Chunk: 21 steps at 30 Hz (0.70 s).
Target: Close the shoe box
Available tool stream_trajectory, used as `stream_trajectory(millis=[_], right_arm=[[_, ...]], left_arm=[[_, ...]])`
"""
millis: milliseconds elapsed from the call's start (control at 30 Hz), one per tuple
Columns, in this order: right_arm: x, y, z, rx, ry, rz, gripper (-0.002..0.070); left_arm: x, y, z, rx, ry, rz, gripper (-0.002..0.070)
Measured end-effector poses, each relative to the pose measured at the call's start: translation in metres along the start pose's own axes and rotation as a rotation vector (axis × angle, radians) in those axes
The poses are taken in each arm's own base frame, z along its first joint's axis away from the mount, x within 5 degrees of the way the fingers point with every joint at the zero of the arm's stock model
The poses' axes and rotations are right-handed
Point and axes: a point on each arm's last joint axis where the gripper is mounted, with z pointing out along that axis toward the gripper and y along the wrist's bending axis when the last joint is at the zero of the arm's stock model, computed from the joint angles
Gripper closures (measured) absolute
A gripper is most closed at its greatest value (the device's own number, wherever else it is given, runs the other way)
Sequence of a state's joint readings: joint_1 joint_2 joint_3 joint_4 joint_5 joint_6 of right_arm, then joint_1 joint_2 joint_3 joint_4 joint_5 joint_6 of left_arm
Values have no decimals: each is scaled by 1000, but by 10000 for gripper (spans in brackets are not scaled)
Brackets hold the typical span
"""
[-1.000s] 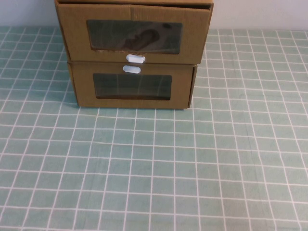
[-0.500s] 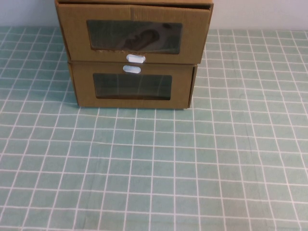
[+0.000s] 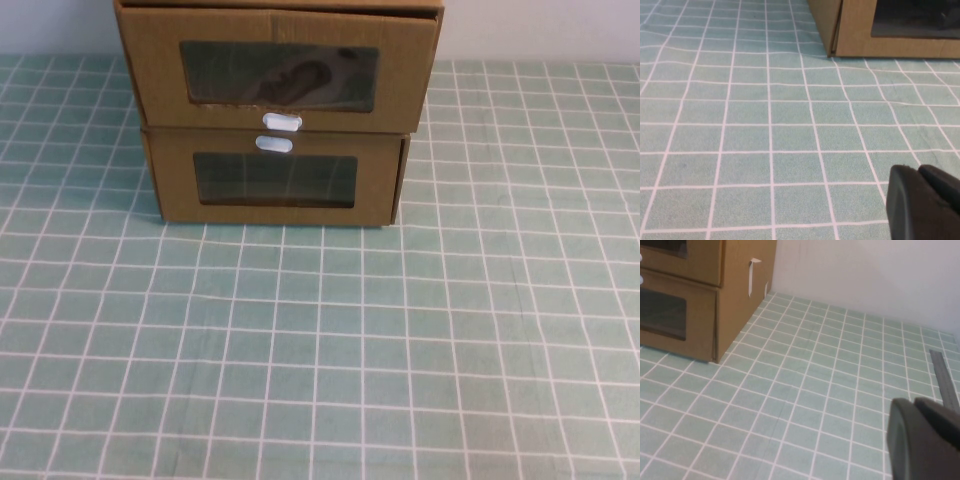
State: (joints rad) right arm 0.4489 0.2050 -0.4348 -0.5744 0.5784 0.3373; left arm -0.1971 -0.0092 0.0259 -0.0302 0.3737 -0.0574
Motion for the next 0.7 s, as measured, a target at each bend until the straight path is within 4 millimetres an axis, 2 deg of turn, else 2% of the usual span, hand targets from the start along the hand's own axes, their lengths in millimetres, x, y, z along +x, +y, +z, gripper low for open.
stream_trajectory(millis=[700], right_arm=[[1, -2, 0, 16, 6, -20, 690]], left_arm=[[0, 0, 0, 0, -1, 0, 680]])
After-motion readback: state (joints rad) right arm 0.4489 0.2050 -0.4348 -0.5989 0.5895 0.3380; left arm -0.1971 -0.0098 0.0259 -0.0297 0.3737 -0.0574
